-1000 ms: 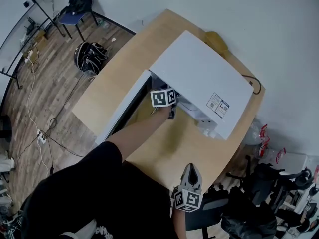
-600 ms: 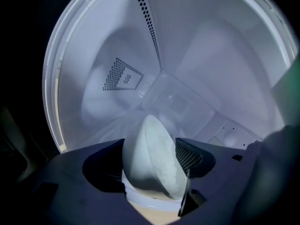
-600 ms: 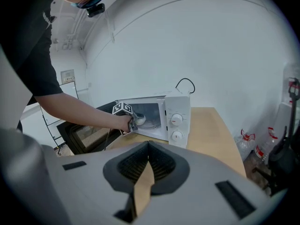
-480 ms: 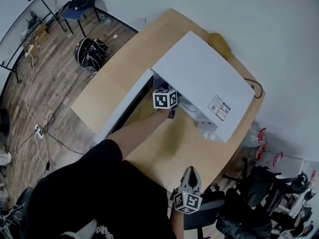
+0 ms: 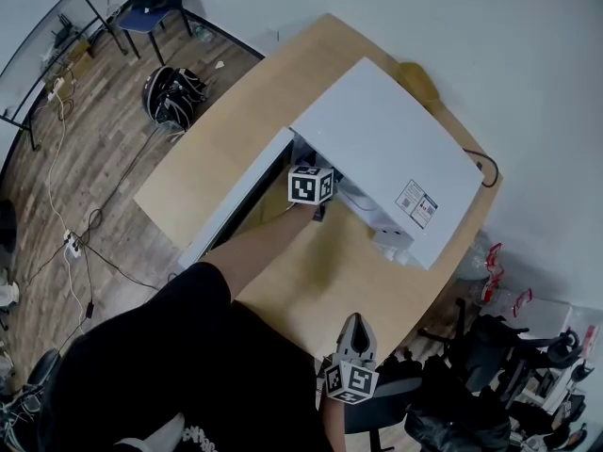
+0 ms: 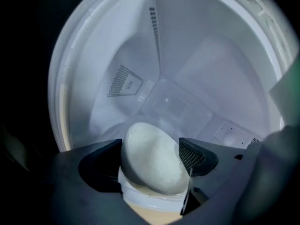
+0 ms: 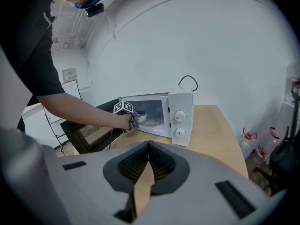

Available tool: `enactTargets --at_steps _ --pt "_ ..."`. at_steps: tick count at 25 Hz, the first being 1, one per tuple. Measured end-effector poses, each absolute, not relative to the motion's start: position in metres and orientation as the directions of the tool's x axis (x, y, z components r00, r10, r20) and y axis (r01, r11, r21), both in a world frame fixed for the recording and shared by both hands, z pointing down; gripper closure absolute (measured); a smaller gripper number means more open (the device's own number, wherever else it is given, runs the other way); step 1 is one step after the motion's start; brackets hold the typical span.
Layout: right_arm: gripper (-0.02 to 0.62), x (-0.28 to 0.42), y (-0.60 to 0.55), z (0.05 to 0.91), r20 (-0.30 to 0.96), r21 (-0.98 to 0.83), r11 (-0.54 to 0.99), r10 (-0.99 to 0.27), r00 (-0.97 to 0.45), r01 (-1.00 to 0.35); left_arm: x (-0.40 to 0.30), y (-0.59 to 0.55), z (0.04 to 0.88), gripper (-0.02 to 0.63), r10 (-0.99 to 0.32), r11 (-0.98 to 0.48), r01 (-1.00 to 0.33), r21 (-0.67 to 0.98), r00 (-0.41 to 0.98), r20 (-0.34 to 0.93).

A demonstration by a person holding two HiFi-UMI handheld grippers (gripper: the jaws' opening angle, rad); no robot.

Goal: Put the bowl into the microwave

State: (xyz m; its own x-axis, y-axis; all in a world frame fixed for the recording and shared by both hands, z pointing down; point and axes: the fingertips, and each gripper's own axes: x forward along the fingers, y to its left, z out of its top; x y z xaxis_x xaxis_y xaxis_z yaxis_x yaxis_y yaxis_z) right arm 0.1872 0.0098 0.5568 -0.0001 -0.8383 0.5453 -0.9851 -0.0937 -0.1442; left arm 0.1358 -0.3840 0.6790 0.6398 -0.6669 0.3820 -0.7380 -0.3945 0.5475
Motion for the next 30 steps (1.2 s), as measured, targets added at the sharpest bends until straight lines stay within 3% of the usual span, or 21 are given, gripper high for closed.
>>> enactTargets --at_steps 4,14,30 --pt "0.535 0.182 0.010 0.559 0.546 -0.149 -0.081 -0.838 -0.014 -0.985 0.125 -0.387 0.678 0.253 -0.691 -0.368 -0.734 0.570 0.627 0.361" --pt "0.535 0.181 0.010 0.557 0.541 -0.146 -0.086 -0.841 -0.007 -0.986 0.126 -0.373 0.660 0.250 -0.657 -0.496 -0.704 0.508 0.687 0.309" --pt "0.535 0.171 0.011 0.556 0.541 -0.144 -0.080 -0.841 -0.011 -0.986 0.128 -0.344 0.665 0.250 -0.586 -0.637 -0.691 0.343 0.723 0.367"
